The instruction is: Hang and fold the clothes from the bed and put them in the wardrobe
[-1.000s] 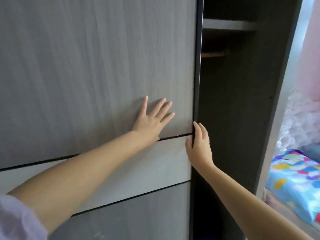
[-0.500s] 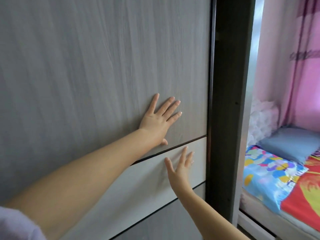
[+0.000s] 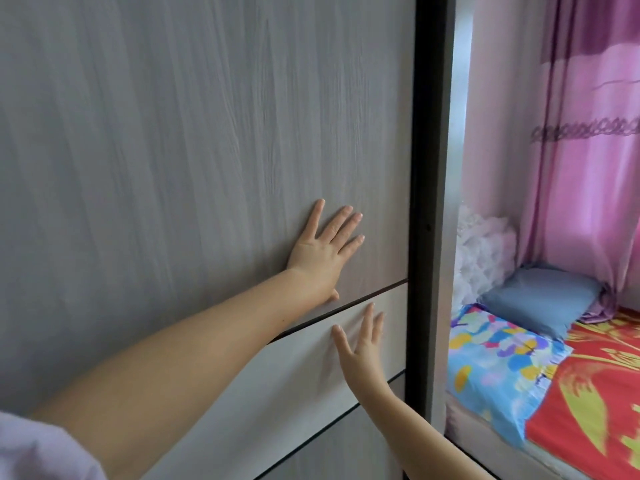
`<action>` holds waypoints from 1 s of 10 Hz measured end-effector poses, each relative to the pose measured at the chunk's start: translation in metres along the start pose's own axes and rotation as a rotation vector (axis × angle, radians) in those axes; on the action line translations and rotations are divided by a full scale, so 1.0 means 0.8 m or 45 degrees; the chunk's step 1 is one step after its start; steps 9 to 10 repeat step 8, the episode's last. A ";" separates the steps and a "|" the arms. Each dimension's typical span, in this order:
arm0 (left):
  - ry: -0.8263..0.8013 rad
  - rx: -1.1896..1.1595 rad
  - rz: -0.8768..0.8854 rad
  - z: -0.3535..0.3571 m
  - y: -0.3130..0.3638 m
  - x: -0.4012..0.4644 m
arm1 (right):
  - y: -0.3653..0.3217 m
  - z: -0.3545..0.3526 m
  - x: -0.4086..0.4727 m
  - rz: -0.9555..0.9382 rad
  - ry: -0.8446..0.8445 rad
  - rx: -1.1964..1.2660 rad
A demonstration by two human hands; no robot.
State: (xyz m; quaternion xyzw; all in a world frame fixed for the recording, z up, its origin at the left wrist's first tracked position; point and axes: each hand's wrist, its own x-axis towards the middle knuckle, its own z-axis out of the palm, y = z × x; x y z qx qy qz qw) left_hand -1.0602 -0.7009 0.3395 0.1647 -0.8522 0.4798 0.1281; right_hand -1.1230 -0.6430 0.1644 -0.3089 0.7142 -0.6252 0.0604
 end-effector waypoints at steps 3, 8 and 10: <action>0.012 -0.004 0.006 -0.009 0.030 0.053 | 0.025 -0.040 0.042 -0.015 0.015 -0.011; -0.013 -0.255 0.084 -0.019 0.039 0.041 | 0.024 -0.117 0.042 0.063 -0.340 -0.312; -0.013 -0.255 0.084 -0.019 0.039 0.041 | 0.024 -0.117 0.042 0.063 -0.340 -0.312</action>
